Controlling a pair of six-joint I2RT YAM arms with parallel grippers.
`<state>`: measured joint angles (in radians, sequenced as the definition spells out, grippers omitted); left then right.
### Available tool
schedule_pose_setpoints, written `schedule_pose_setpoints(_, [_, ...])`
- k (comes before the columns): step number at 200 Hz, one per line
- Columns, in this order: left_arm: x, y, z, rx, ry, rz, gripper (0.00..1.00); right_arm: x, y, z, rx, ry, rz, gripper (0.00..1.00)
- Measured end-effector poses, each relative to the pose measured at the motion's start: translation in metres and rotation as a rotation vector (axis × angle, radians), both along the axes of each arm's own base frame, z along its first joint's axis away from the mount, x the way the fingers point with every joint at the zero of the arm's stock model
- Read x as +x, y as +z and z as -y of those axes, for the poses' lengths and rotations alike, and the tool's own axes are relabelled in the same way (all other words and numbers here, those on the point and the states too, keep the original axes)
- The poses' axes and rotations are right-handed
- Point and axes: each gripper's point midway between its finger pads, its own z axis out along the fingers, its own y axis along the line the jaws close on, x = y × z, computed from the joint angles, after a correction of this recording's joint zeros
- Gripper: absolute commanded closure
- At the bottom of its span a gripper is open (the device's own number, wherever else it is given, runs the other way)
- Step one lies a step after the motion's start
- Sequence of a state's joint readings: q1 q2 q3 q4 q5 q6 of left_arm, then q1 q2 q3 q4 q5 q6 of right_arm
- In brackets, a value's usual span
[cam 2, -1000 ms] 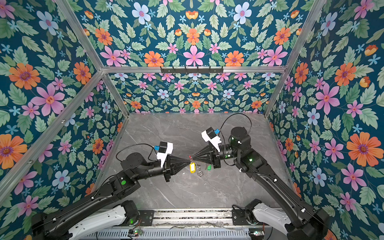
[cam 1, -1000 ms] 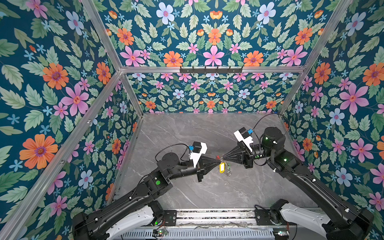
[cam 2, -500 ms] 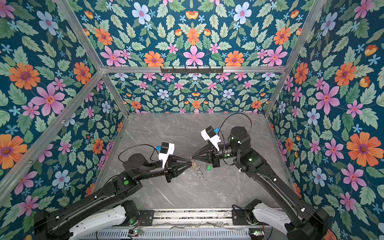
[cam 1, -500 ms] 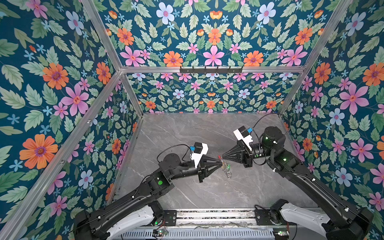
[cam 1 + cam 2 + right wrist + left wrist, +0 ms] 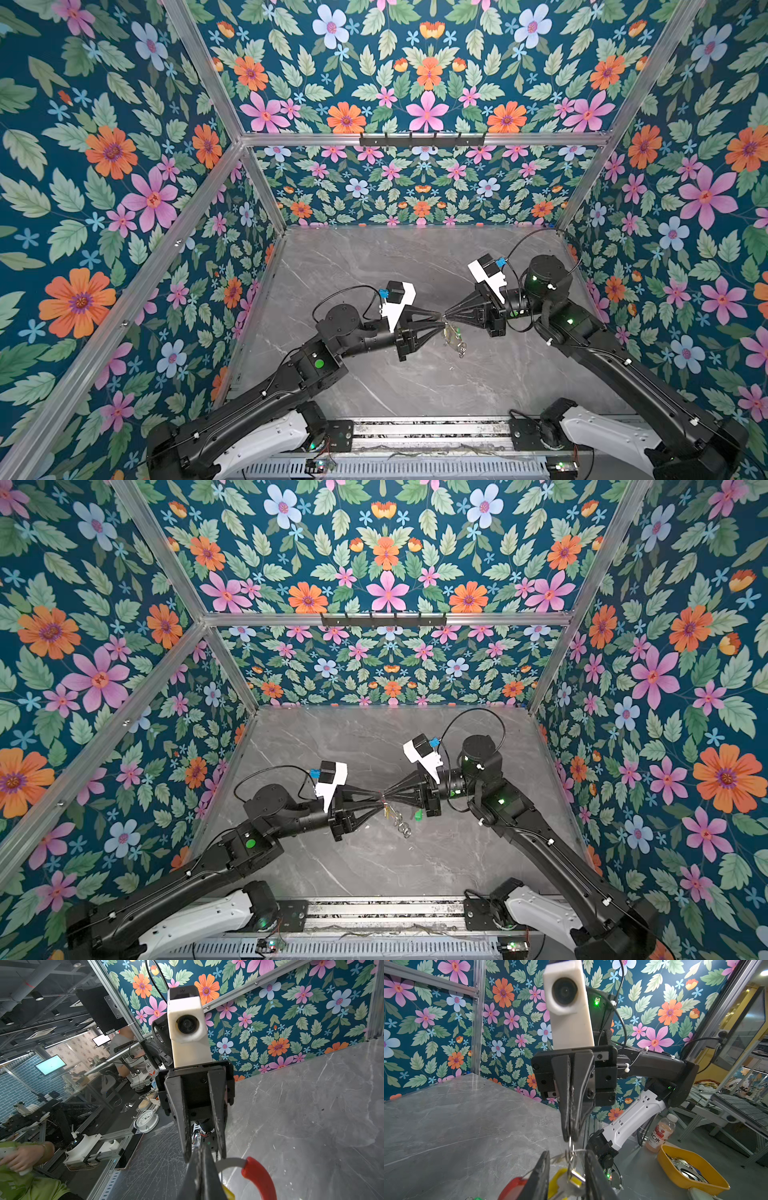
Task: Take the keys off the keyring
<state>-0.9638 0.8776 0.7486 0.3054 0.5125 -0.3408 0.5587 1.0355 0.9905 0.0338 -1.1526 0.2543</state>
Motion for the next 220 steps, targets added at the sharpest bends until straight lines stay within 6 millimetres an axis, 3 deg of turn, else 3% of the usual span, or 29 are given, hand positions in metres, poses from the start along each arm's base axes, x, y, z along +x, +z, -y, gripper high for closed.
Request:
schedule_pose_setpoints(61, [0.0,-0.002,0.004,0.013,-0.014,-0.008,1.0,-0.001,0.0,0.001,0.014,-0.005,0.015,1.0])
schedule_pose_setpoints(93, [-0.001,0.001,0.003,0.028,-0.016,-0.018,1.0,-0.001,0.001,0.002,0.023,-0.016,0.028,1.0])
schedule_pose_setpoints(111, [-0.001,0.003,0.003,0.05,-0.016,-0.027,1.0,-0.001,0.001,0.004,0.026,-0.037,0.025,0.69])
schedule_pose_setpoints(131, [0.0,0.011,0.002,0.079,-0.005,-0.021,1.0,-0.002,-0.001,0.009,0.024,-0.08,0.024,0.55])
schedule_pose_setpoints(157, [0.005,0.01,0.007,0.161,-0.001,-0.049,1.0,-0.003,-0.003,0.016,0.02,-0.145,0.027,0.5])
schedule_pose_setpoints(220, [0.005,-0.022,0.017,0.442,-0.038,-0.147,1.0,0.01,-0.018,0.02,-0.04,-0.247,-0.003,0.49])
